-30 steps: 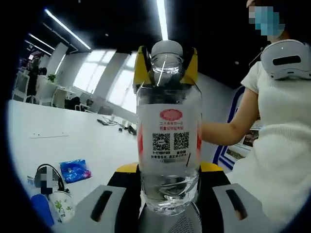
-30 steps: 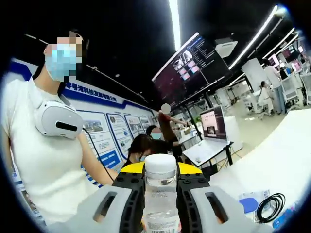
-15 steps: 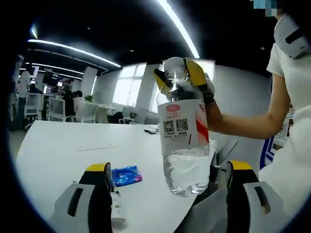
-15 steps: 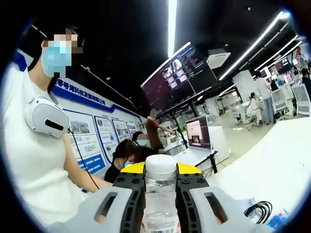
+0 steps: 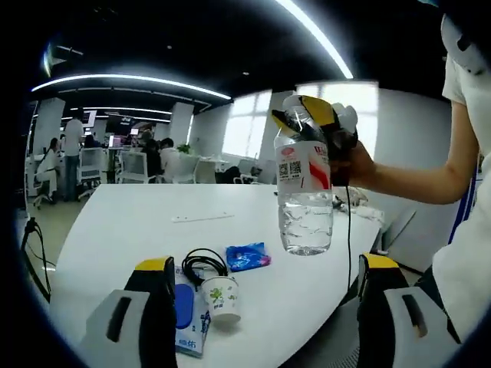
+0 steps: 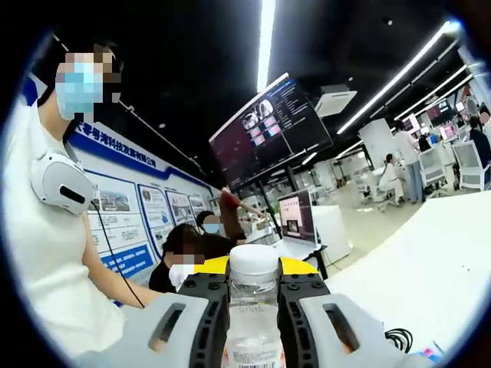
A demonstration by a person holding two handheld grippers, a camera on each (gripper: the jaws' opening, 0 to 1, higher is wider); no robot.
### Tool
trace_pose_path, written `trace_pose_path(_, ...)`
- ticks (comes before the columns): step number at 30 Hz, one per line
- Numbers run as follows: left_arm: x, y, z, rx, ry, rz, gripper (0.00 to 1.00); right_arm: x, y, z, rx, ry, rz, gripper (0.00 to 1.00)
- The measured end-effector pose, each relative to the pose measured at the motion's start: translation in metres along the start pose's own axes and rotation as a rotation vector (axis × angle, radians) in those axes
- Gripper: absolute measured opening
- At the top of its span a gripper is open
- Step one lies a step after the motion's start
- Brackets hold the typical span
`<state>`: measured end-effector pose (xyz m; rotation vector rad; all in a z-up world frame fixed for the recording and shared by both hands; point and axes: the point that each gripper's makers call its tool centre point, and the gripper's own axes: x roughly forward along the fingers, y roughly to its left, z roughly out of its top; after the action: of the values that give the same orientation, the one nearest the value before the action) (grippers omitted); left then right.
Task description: Arrange the tabletop items into an orderly group along one side of the table until the central work area is clear of visible clutter.
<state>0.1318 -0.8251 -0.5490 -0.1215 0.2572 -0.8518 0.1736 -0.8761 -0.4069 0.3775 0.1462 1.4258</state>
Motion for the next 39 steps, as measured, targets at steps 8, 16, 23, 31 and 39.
trace_pose_path(8,-0.008,0.006,-0.005,-0.022,0.004,0.035,0.96,0.011,-0.017,-0.003,-0.014,0.003,-0.007,0.18)
trace_pose_path(16,-0.018,0.012,0.000,-0.043,-0.028,0.067,0.96,0.021,-0.045,-0.006,-0.030,-0.006,-0.038,0.18)
trace_pose_path(23,-0.025,0.020,-0.003,-0.024,-0.007,0.094,0.96,0.030,-0.075,-0.003,-0.040,-0.027,-0.084,0.18)
trace_pose_path(31,-0.028,0.025,-0.007,-0.038,0.003,0.113,0.96,0.036,-0.107,-0.008,-0.126,-0.022,-0.138,0.18)
trace_pose_path(39,-0.026,0.034,-0.006,-0.046,0.002,0.136,0.96,0.040,-0.139,-0.015,-0.170,-0.022,-0.174,0.18)
